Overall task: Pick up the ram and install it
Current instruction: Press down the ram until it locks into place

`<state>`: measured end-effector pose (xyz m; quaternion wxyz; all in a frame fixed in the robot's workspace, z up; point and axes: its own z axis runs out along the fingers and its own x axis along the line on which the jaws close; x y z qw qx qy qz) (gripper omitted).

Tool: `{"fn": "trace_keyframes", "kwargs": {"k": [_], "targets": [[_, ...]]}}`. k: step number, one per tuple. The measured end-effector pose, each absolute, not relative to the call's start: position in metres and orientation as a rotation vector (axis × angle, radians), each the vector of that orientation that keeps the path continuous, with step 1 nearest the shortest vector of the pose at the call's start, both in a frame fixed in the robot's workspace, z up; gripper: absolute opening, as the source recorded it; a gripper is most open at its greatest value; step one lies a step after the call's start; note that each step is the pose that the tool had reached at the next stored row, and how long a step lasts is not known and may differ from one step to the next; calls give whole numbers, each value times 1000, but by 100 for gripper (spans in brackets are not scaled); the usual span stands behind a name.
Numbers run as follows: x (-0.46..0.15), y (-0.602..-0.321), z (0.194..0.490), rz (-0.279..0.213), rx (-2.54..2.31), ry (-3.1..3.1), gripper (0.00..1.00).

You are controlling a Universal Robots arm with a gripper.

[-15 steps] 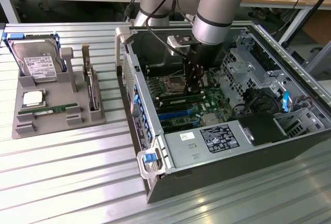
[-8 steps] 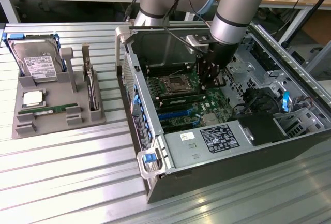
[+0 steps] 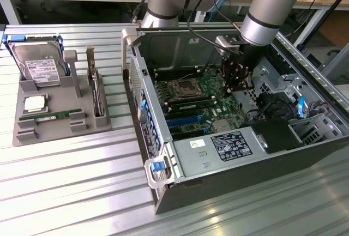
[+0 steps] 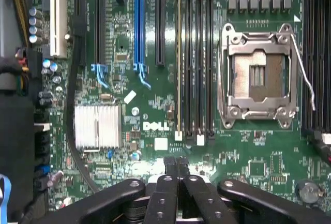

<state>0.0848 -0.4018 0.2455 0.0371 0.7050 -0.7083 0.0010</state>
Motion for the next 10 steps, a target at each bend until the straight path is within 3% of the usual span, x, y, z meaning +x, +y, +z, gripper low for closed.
{"fn": "trace_keyframes", "kwargs": {"k": [10], "targets": [[124, -402, 254, 1, 2163, -2173, 11]]}}
